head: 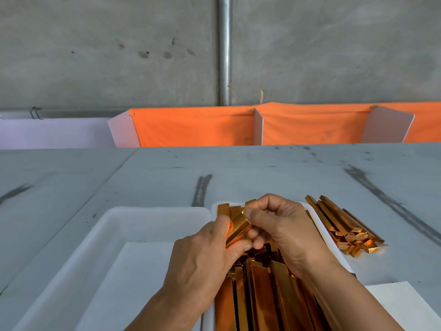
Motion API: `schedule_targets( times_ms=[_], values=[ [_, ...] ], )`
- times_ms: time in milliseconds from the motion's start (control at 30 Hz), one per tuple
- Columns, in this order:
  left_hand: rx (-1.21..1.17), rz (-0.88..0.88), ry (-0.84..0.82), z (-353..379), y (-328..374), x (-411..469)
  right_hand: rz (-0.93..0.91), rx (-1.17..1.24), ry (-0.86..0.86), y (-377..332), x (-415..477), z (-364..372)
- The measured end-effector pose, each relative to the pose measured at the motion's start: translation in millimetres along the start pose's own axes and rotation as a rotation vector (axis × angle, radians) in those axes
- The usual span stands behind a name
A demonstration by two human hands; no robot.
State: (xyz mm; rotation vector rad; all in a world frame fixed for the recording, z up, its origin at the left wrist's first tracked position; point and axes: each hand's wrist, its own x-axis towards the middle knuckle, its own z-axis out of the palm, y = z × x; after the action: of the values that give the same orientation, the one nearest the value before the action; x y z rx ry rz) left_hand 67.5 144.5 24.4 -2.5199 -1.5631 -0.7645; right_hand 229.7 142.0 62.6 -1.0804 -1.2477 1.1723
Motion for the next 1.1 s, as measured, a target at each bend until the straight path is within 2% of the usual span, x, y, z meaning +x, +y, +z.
schedule_targets(
  times_ms=[367,833,1100],
  values=[
    [0.019,-0.017,0.008,1.7,-2.3,1.8,-0.027,-0.104,-0.019,-1.6,-2.2,-3.5],
    [0.015,-0.016,-0.002,1.0,-2.0,0.6,0.030,-0.080,-0.020,0.4,-0.3,-5.9],
    [0.096,-0.029,0.068,3.5,-2.5,-0.2,0.036,-0.017,-0.039,2.4,0.4,-2.7]
  ],
)
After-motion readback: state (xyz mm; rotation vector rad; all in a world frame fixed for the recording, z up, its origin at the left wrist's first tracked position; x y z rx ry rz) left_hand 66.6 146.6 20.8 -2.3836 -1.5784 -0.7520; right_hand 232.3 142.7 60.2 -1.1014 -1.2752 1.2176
